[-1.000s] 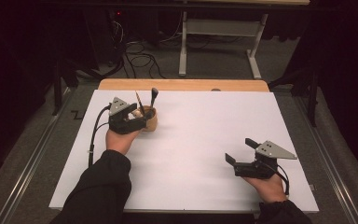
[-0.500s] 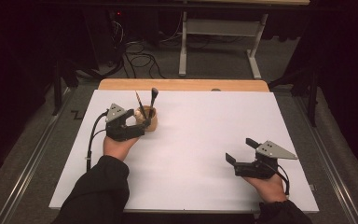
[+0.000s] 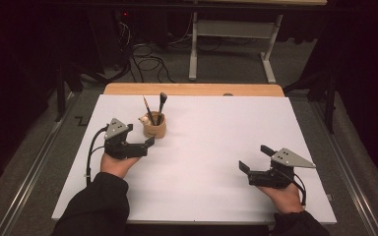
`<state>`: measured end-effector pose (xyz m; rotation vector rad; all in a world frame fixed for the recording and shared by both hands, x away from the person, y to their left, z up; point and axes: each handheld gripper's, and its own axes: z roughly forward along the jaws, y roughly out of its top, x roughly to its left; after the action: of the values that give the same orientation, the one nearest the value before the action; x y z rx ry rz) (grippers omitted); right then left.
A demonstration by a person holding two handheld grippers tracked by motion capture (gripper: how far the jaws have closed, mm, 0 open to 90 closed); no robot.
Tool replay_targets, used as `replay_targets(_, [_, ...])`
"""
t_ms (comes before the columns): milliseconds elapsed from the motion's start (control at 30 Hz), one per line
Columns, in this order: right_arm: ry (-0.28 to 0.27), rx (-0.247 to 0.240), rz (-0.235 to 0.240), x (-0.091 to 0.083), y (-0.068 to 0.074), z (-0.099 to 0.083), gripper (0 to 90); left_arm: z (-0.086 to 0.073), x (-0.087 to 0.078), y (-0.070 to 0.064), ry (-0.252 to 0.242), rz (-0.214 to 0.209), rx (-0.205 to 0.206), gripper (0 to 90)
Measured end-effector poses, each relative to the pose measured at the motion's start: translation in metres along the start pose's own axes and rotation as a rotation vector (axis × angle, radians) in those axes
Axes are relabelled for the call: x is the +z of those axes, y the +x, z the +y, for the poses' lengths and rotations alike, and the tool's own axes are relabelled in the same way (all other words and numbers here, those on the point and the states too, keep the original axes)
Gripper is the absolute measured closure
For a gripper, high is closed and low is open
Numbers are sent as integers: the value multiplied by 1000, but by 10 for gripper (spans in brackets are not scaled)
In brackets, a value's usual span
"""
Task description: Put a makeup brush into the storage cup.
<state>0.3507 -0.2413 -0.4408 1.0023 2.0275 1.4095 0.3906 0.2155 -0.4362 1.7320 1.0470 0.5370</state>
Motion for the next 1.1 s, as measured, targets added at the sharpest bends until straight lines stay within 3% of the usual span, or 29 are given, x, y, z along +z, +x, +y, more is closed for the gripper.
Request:
replay_targets(300, [-8, -4, -3, -2, 1, 1, 34, -23, -28, -10, -5, -30, 29, 1])
replay_targets(433, [-15, -7, -6, -3, 2, 2, 27, -37, -41, -16, -8, -23, 51, 1])
replay_targets(600, [-22, -10, -15, -5, 1, 3, 14, -42, -55, -15, -47, -32, 9, 1])
replay_targets(667, [-25, -12, -21, -6, 0, 3, 10, -43, -55, -19, -56, -59, 3, 1])
replay_targets(867, [-43, -5, -54, -17, -7, 3, 6, -45, -47, -23, -32, -103, 46, 1])
replay_targets(1100, [-46, 28, -77, -22, -15, -3, 6, -45, -48, -19, -38, -111, 32, 1])
